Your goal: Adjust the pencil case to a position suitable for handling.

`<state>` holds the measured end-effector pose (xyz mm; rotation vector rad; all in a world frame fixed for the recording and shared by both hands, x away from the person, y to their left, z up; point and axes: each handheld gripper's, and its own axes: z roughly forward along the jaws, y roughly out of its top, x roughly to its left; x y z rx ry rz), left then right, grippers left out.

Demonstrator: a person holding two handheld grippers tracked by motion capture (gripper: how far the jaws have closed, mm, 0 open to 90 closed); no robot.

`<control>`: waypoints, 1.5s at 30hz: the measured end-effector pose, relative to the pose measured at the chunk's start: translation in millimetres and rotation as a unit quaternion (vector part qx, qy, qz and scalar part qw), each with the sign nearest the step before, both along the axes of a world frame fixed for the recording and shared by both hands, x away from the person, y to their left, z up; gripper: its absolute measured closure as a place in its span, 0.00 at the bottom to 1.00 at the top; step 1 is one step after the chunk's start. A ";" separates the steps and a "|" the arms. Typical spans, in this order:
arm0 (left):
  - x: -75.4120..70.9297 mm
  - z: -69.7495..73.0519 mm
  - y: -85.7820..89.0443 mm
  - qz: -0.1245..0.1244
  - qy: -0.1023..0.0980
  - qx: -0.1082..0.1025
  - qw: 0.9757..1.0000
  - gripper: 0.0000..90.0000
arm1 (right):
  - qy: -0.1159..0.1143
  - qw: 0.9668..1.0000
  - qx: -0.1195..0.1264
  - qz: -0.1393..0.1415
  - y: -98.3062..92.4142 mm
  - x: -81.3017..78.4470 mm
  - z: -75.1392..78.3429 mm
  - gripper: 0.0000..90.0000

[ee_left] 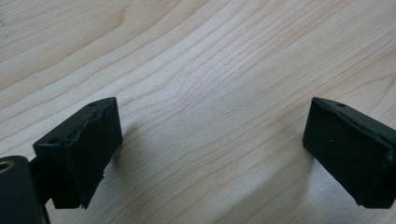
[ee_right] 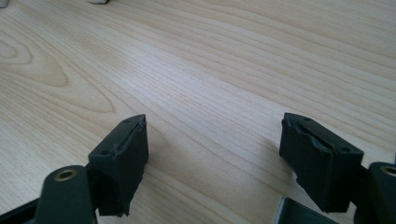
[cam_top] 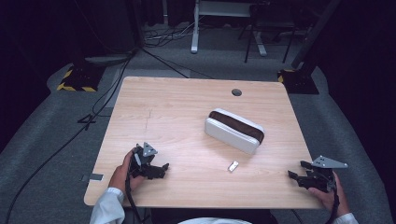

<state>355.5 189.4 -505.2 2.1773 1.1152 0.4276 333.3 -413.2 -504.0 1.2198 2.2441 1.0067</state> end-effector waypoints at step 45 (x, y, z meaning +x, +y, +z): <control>-8.3 -0.3 -8.8 -0.031 0.003 -0.004 1.000 0.05 | 0.003 0.980 -0.011 0.199 204.7 15.2 0.5 0.25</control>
